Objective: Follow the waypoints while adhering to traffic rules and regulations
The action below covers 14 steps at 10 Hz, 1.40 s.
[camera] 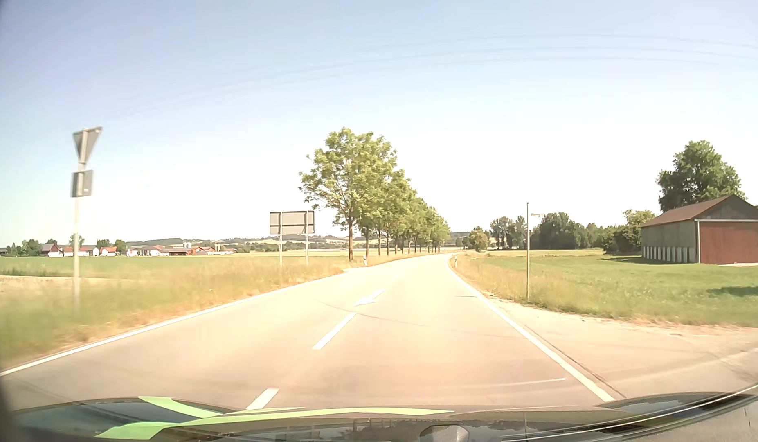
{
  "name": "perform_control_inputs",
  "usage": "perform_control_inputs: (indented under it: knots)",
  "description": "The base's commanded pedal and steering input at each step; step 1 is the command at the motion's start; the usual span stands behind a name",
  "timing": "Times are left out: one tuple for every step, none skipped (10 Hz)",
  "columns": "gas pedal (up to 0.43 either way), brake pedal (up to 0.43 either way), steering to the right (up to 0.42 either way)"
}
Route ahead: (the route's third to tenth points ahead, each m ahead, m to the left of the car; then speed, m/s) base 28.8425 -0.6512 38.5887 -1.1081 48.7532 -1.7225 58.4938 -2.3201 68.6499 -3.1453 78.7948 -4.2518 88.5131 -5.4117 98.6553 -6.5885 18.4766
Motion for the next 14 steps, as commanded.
perform_control_inputs:
  knots:
    - [0.228,0.000,0.015]
    - [0.228,0.000,0.015]
    - [0.228,0.000,0.014]
    - [0.228,0.000,0.014]
    - [0.228,0.000,0.013]
    - [0.228,0.000,0.012]
    - [0.228,0.000,0.009]
    - [0.228,0.000,0.008]
    - [0.220,0.000,0.007]
    - [0.209,0.000,0.006]
    - [0.209,0.000,0.005]
    - [0.209,0.000,0.002]
    - [0.209,0.000,0.001]
    - [0.220,0.000,0.001]
